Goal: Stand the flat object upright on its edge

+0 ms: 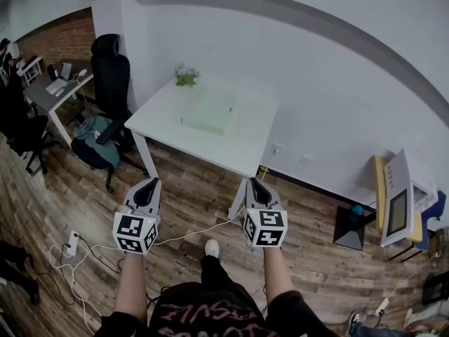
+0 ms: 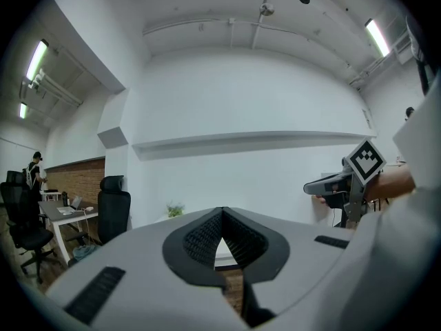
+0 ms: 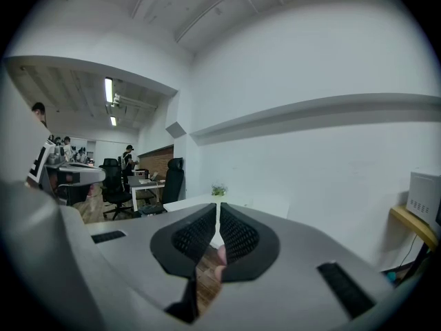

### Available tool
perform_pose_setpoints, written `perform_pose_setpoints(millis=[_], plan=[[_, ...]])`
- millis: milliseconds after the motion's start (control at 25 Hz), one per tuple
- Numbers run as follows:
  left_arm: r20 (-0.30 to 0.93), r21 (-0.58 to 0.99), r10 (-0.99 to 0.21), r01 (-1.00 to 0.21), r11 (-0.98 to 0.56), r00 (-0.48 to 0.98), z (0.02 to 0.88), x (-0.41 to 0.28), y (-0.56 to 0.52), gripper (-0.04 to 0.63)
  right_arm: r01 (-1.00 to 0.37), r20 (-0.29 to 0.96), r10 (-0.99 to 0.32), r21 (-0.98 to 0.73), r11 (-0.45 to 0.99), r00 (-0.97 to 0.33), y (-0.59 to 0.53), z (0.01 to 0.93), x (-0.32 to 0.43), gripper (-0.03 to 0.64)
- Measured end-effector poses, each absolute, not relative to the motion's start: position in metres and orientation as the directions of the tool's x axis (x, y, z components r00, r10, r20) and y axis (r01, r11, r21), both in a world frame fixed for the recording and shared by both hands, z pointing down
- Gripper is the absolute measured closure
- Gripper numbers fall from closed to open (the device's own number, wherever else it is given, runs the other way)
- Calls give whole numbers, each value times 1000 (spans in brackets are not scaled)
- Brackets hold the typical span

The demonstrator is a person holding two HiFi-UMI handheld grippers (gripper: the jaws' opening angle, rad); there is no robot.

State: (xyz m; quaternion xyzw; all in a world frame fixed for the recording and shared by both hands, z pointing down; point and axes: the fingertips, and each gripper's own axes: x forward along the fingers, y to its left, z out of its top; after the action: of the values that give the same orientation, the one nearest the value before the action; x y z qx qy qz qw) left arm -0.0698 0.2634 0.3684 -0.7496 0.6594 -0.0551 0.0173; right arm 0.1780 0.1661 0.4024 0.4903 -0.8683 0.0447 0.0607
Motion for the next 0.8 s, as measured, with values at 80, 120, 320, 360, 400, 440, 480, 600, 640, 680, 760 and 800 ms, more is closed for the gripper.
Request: perform_pose_setpoints(millis=[80,120,320,360,400,440,480,600,640,680,760,800], plan=[[66,-102,-991,-987,-126,120,370,-76,249,581,-853,155,-841,-26,520,-518,150,405,171,588],[70,-102,-991,-987,-124,117,371,-79,241,580,-852,158,-839,-30,522,-520,141,406,167,588],[95,-96,-990,-989,-116,107,382,-100,198,581,-847,182,-830,-35,530,-527,96,418,146,588],[102,-93,-989,-989,-115,105,385,-104,189,581,-847,188,-829,-37,530,-527,86,422,143,587],[109,-90,-989,-989,-114,104,388,-107,179,581,-847,193,-828,-40,529,-526,75,425,139,586],[115,-88,-988,-990,-114,103,391,-111,168,581,-848,200,-827,-44,528,-526,64,427,136,588],[122,-84,-987,-990,-113,102,394,-114,157,581,-848,207,-825,-49,528,-526,53,430,133,588],[141,-73,-986,-992,-105,94,400,-126,126,581,-844,227,-816,-59,533,-531,19,436,122,587],[146,-70,-985,-992,-102,91,402,-129,114,581,-843,232,-813,-61,535,-533,7,438,119,587],[150,-67,-985,-993,-98,87,403,-133,102,581,-841,238,-810,-64,537,-535,-5,439,116,587],[159,-63,-984,-994,-90,79,406,-140,76,580,-839,247,-805,-72,540,-540,-32,442,110,588],[164,-61,-983,-994,-88,77,407,-143,63,581,-837,251,-802,-77,541,-542,-46,444,107,587]])
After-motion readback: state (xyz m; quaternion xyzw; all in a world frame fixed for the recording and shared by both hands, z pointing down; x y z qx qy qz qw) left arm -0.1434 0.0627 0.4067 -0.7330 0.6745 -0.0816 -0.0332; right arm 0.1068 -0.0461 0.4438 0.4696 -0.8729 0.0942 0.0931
